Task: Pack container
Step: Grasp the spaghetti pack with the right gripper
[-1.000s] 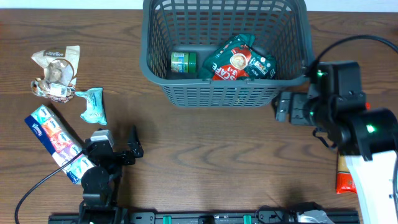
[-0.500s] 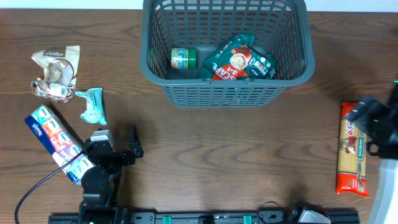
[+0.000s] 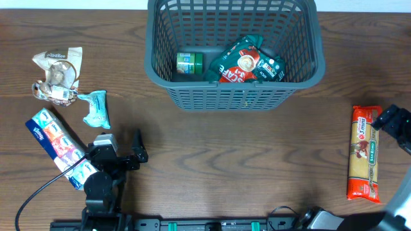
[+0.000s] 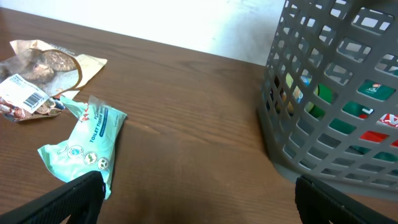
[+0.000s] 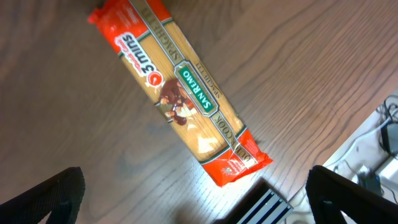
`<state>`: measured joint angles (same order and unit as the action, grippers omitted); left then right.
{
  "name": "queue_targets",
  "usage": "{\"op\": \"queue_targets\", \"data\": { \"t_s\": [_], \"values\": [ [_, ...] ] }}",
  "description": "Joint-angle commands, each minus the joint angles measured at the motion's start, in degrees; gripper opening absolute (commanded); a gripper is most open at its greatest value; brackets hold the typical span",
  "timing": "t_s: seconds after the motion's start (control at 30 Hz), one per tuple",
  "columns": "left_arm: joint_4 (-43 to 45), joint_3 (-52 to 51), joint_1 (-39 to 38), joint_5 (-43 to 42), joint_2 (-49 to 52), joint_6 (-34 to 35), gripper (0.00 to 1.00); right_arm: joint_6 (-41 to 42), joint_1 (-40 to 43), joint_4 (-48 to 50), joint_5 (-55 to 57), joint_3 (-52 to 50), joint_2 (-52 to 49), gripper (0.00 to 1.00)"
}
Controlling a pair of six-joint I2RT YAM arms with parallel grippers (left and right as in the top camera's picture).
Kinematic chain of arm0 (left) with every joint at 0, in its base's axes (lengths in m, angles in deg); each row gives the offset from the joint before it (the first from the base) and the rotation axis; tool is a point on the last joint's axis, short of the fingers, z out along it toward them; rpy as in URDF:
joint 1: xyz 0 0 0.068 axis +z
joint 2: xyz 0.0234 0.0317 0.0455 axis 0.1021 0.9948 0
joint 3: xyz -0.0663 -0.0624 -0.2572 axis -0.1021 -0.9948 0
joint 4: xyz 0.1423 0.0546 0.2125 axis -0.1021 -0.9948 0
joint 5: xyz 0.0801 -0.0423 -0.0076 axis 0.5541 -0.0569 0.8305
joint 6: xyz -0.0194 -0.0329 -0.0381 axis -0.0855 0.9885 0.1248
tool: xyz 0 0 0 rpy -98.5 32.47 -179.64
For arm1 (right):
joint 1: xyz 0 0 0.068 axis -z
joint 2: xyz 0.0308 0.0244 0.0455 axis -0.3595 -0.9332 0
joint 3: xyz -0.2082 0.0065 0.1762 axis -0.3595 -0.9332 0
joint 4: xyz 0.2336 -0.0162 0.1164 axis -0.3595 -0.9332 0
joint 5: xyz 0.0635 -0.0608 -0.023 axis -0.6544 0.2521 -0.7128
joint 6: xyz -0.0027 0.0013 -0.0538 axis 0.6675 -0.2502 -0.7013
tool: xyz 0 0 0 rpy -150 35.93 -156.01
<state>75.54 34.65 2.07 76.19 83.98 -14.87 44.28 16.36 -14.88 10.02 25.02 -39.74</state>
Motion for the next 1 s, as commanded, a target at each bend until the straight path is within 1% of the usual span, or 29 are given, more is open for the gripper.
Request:
{"op": "queue_targets", "data": {
  "t_s": [0.0,0.2,0.4,0.47,0.53,0.6,0.7,0.8,0.97],
  "values": [
    [-2.16,-1.09,0.24,1.33,0.09,0.13,0.98,-2.25,0.63,0.07,0.55,-0.15,-3.23,0.99],
    [-2.19,-1.09,0.24,1.33,0.09,0.11,0.99,-9.35,1.22,3.28,0.42,-0.22,-9.38,0.99],
    [-2.21,-1.09,0.24,1.36,0.09,0.11,0.98,-10.34,2.05,3.87,2.14,-0.76,-12.44,0.99],
    [-2.21,-1.09,0.24,1.36,0.09,0.11,0.99,-12.44,2.12,5.6,2.1,-2.05,-12.52,0.99],
    [-2.21,-1.09,0.24,1.36,0.09,0.11,0.98,-14.36,2.12,7.74,1.75,-4.2,-12.52,0.99],
    [-2.21,-1.09,0.24,1.36,0.09,0.11,0.99,-14.4,2.14,10.43,1.31,-7.41,-12.52,0.99],
    [-2.21,-1.09,0.24,1.33,0.09,0.11,0.99,-16.74,2.14,15.74,0.79,-13.44,-12.52,0.99],
    [-2.21,-1.09,0.24,1.33,0.09,0.11,0.98,-16.92,2.14,21.88,0.79,-19.41,-12.52,0.99],
    [-2.21,-1.09,0.24,1.33,0.09,0.11,0.98,-17.73,2.19,30.62,-0.35,-26.21,-12.52,0.99]
  ]
}}
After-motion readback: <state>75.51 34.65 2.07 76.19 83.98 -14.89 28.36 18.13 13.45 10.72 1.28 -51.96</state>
